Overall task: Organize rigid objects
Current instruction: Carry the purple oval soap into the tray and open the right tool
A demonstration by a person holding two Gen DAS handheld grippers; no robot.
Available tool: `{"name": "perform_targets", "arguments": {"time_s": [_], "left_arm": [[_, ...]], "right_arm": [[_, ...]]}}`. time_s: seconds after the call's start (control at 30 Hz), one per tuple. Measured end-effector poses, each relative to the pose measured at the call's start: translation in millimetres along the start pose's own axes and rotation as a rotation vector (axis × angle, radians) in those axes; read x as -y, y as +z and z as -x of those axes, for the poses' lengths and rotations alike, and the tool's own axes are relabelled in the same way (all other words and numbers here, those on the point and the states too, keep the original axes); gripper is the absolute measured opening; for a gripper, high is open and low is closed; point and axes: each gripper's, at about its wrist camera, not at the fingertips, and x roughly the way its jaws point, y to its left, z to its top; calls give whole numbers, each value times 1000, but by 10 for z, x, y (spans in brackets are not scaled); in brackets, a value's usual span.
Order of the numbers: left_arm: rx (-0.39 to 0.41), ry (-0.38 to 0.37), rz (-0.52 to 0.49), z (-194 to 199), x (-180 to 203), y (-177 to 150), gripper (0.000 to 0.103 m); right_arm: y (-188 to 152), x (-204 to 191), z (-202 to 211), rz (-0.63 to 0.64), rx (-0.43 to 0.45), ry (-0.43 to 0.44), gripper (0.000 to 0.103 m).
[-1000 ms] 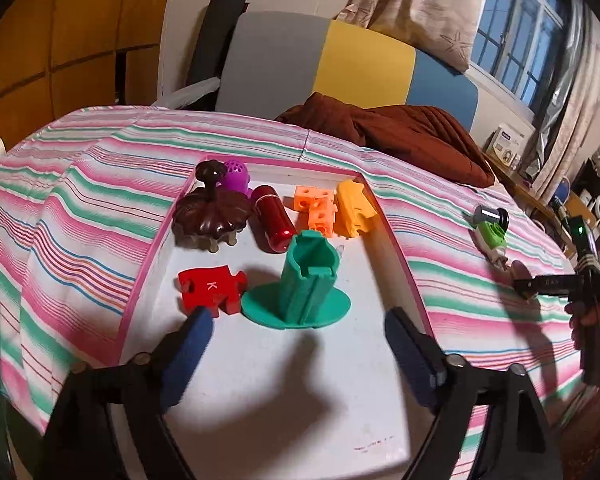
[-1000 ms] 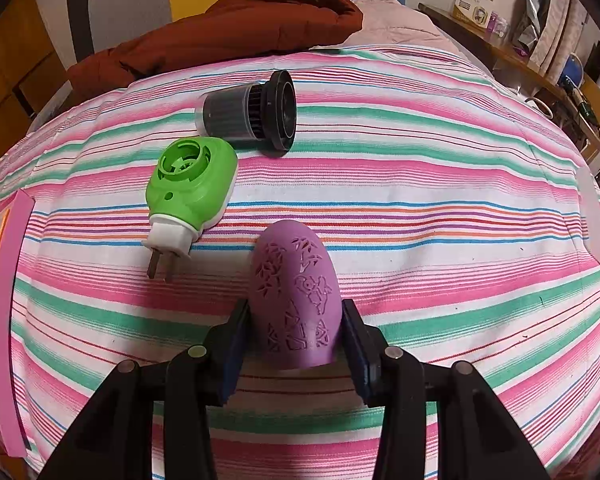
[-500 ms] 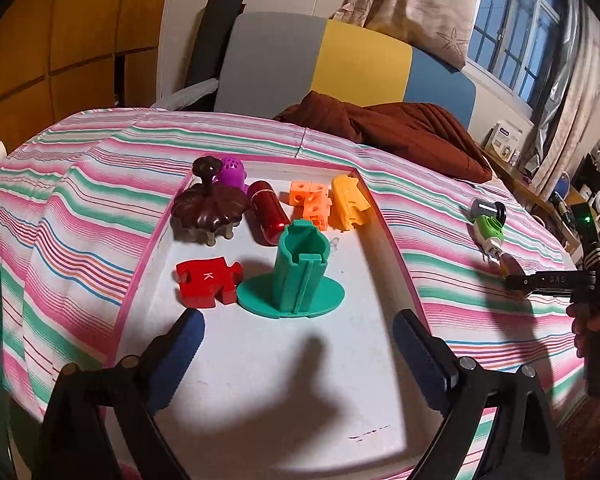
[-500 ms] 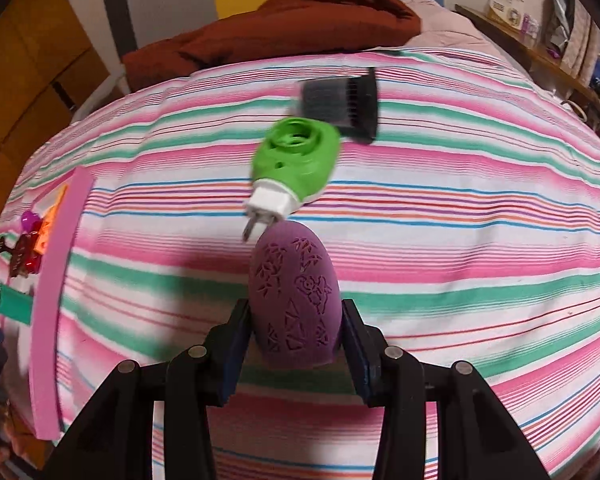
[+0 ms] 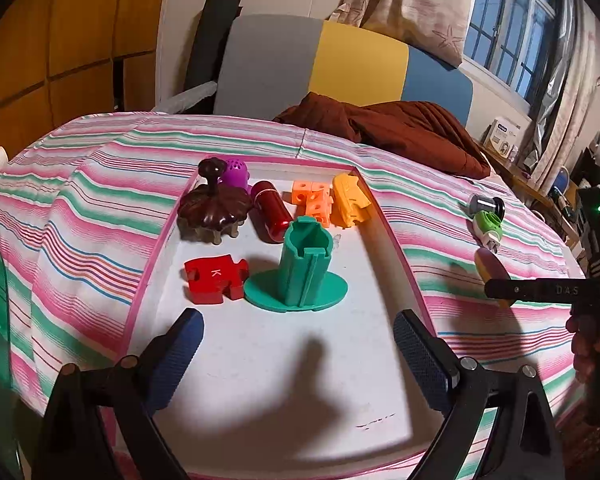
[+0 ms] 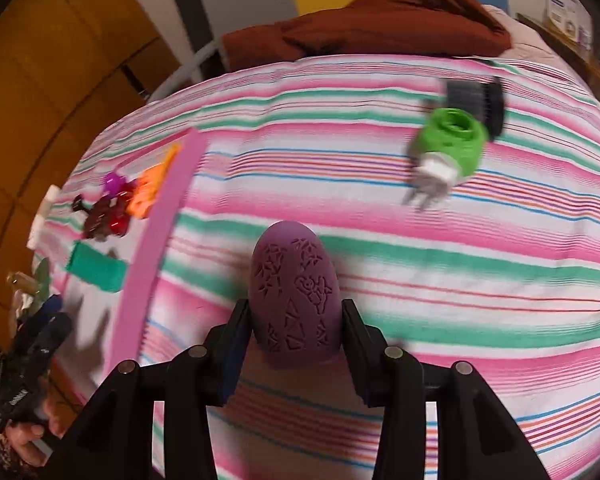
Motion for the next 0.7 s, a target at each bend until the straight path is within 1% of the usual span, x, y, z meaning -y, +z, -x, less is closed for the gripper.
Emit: {"name": "perform_targets", "arguments": {"time_s": [0.17,0.4,0.57,0.7], "left_arm": [[-3,7,-4,30,-58,-44,97],[-2,10,7,77,-136,-90,97],[-1,12,-11,121,-140,-117,97],[6,17,-24,155,-152,-135,97]], "right_arm": [[14,-354,-27,39,-1,57,44],[143,-907,-100,100,15,121,44],[221,-1243,-173,159,15,113,44],[252,-1502,-262,231,16,64,44]]}}
